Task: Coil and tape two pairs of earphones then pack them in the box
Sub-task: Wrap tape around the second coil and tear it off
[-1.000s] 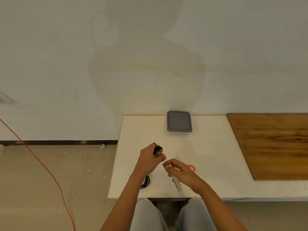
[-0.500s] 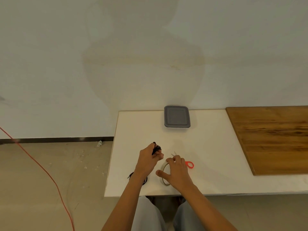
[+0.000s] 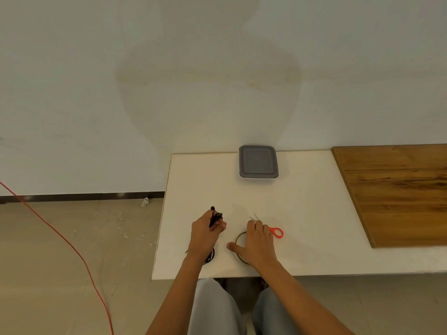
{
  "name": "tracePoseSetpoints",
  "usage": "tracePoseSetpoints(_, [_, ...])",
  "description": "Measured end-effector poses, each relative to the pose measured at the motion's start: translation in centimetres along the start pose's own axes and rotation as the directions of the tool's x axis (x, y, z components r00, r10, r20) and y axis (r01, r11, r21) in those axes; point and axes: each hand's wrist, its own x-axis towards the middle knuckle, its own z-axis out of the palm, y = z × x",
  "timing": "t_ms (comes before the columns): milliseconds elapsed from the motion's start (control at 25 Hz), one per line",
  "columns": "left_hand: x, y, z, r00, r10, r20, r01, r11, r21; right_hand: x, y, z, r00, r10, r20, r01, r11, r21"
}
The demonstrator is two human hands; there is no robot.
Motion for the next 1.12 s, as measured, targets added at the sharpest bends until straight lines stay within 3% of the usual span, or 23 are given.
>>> tracePoseSetpoints(80, [0.0, -0.3, 0.0, 1.000, -0.018, -0.004, 0.018, 1.000, -0.014, -0.1, 0.1, 0.2, 1.000, -0.010, 0.020, 0.010, 1.000, 0.003])
tracePoseSetpoints(160, [0.0, -0.7, 0.1, 0.999, -0.030, 0.012, 0.031, 0.999, -0.017, -0.2, 0.6, 0.1, 0.999, -0.027, 0.026, 0.024, 0.990, 0.136])
tracePoseSetpoints(280, [-0.1, -1.2, 0.1, 0.998, -0.036, 0.049, 0.037, 0.999, -0.028, -0.1, 2.7, -0.3, 0.981, 0.066, -0.184, 0.002, 0.937, 0.350])
tracePoseSetpoints(400, [0.0, -1.5, -0.1, 0.998, -0.035, 0.056, 0.037, 0.999, -0.038, -0.4, 5.3, -0.4, 0.973, 0.121, -0.198, -0.068, 0.964, 0.256])
tracePoseSetpoints(560, [-0.1, -1.5, -0.2, 0.998, -0.036, 0.053, 0.037, 0.999, -0.023, -0.9, 6.7, -0.7, 0.981, 0.125, -0.148, -0.074, 0.948, 0.310])
tracePoseSetpoints(720, [-0.2, -1.4, -0.4, 0.998, -0.037, 0.054, 0.039, 0.999, -0.037, -1.3, 6.8, -0.9, 0.962, 0.200, -0.185, -0.192, 0.980, 0.060])
tracePoseSetpoints(800, [-0.2, -1.0, -0.5, 0.998, -0.035, 0.054, 0.038, 0.998, -0.045, -1.0, 6.6, -1.1, 0.972, 0.149, -0.183, -0.161, 0.985, -0.054])
tracePoseSetpoints(1040, [-0.5, 1.1, -0.8, 0.993, 0.053, 0.108, -0.050, 0.998, -0.032, -0.9, 6.4, -0.6, 0.993, -0.024, -0.119, 0.007, 0.990, -0.140])
tracePoseSetpoints(1120, [-0.8, 1.8, -0.9, 0.987, 0.088, 0.136, -0.088, 0.996, -0.008, -1.2, 6.3, -0.5, 0.985, -0.074, -0.156, 0.050, 0.987, -0.151])
